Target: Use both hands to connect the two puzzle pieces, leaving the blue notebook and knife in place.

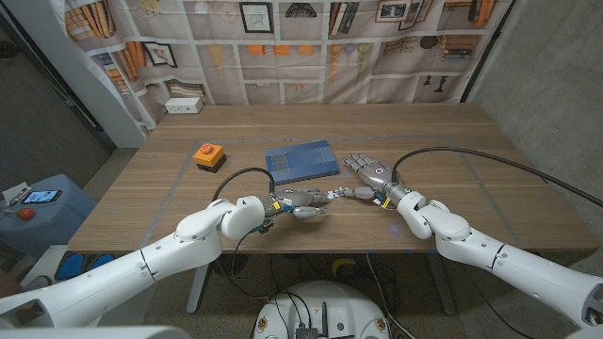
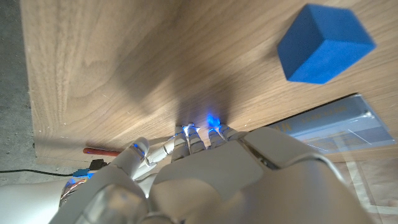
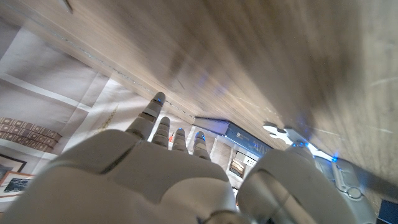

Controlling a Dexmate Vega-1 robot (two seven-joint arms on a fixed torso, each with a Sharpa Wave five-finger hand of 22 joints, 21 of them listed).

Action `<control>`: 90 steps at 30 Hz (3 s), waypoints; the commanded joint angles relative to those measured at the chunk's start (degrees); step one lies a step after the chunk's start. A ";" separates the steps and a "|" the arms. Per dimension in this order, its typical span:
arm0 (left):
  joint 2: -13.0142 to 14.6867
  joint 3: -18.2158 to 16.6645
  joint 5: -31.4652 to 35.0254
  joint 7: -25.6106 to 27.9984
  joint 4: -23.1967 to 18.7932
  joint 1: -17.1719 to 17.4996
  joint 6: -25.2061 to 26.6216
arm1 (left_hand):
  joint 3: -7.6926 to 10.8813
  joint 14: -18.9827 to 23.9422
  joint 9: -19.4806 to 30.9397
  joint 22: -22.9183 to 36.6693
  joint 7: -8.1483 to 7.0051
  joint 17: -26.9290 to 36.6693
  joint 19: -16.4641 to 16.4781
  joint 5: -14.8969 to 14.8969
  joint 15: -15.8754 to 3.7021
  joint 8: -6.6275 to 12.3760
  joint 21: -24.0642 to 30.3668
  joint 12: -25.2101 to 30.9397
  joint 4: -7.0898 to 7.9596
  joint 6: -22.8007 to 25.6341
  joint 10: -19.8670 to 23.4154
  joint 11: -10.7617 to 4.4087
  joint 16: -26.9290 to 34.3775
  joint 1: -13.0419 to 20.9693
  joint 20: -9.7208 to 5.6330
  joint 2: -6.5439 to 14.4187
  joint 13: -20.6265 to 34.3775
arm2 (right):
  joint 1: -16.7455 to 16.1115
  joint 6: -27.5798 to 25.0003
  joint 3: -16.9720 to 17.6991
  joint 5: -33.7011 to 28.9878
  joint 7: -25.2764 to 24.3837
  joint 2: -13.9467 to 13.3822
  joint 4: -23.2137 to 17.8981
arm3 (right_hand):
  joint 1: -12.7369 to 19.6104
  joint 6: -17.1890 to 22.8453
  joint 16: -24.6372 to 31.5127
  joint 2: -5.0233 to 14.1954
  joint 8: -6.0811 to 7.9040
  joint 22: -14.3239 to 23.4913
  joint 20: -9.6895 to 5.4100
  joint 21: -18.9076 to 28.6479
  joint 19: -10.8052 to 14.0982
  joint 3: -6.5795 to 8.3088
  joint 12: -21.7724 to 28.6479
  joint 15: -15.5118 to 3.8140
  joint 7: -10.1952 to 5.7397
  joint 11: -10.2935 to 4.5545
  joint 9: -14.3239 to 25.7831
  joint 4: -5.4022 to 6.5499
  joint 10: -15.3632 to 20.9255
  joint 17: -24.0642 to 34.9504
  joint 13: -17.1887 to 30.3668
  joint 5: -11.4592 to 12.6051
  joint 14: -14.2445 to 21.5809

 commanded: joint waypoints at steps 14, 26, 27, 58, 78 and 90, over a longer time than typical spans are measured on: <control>-0.14 -0.28 0.68 -0.12 -0.03 0.24 -0.36 | 0.54 -0.11 0.23 0.07 0.03 0.09 -4.49 -0.23 -1.43 0.24 0.04 0.35 0.09 0.55 1.60 0.96 -0.19 0.74 -1.75 7.31 0.15 | 0.82 1.50 -0.20 -1.20 -0.17 0.64 1.24 | -0.56 -0.09 0.37 0.25 0.39 0.17 -0.16 0.16 0.61 -0.64 0.13 -0.02 -0.56 -0.40 0.14 0.07 0.03 0.15 0.21 0.77 0.45; -0.02 -0.40 0.59 -0.45 -0.01 0.25 -0.38 | 0.57 -0.11 0.23 0.07 0.04 0.09 -4.46 -0.23 -1.44 0.25 0.02 0.33 0.10 0.58 1.55 0.93 -0.20 0.74 -1.77 7.32 0.16 | 1.43 2.38 -0.71 -1.58 -0.38 0.82 1.93 | -0.53 -0.11 0.41 0.45 0.38 0.18 -0.24 0.13 0.71 -0.82 0.15 -0.16 -0.59 -0.42 0.14 0.16 0.22 0.17 0.22 0.92 0.62; -0.03 -0.39 0.55 -0.51 0.03 0.21 -0.43 | 0.57 -0.11 0.23 0.07 0.01 0.09 -4.46 -0.23 -1.48 0.25 0.02 0.32 0.10 0.58 1.53 0.95 -0.19 0.74 -1.76 7.31 0.16 | 1.44 2.43 -0.74 -1.58 -0.35 0.83 1.95 | -0.52 -0.10 0.40 0.47 0.38 0.18 -0.23 0.12 0.70 -0.84 0.14 -0.17 -0.61 -0.46 0.14 0.16 0.20 0.17 0.22 0.93 0.61; -0.30 -0.21 0.27 -0.87 0.44 0.06 -0.61 | 0.64 -0.08 0.25 0.07 -0.03 0.10 -4.29 -0.25 -1.46 0.30 0.01 0.36 0.10 0.75 1.67 1.01 -0.20 0.73 -1.73 7.31 0.16 | 2.40 0.71 -1.54 -0.52 2.21 1.93 3.63 | -0.03 -0.09 0.32 0.92 0.41 0.18 -0.39 0.02 0.87 -1.30 0.03 -0.23 -0.69 -0.50 0.15 0.17 0.22 0.17 0.23 1.31 0.68; 0.21 -0.52 0.33 -0.29 0.06 0.41 -0.85 | 0.73 -0.02 0.26 0.06 -0.20 0.09 -4.18 -0.24 -1.48 0.37 -0.01 0.36 0.08 1.02 1.68 1.05 -0.20 0.76 -1.76 7.34 0.16 | 1.88 -1.98 -2.72 -2.49 1.90 1.85 4.53 | 0.46 0.02 0.18 1.24 0.47 0.17 -0.38 -0.13 0.60 -1.47 -0.01 -0.31 -0.73 -0.46 0.15 0.08 0.21 0.15 0.24 1.53 0.49; 0.05 -0.59 0.83 -0.20 0.05 0.22 -0.89 | 0.81 0.03 0.27 0.06 -0.22 0.07 -4.12 -0.24 -1.49 0.36 -0.02 0.42 0.05 1.09 1.87 1.05 -0.20 0.80 -1.77 7.37 0.16 | 1.97 -2.18 -2.68 -2.20 1.04 1.80 4.31 | 0.71 0.18 0.19 1.33 0.51 0.17 -0.32 -0.13 0.61 -1.61 0.00 -0.19 -0.67 -0.35 0.15 0.02 0.28 0.14 0.24 1.62 0.59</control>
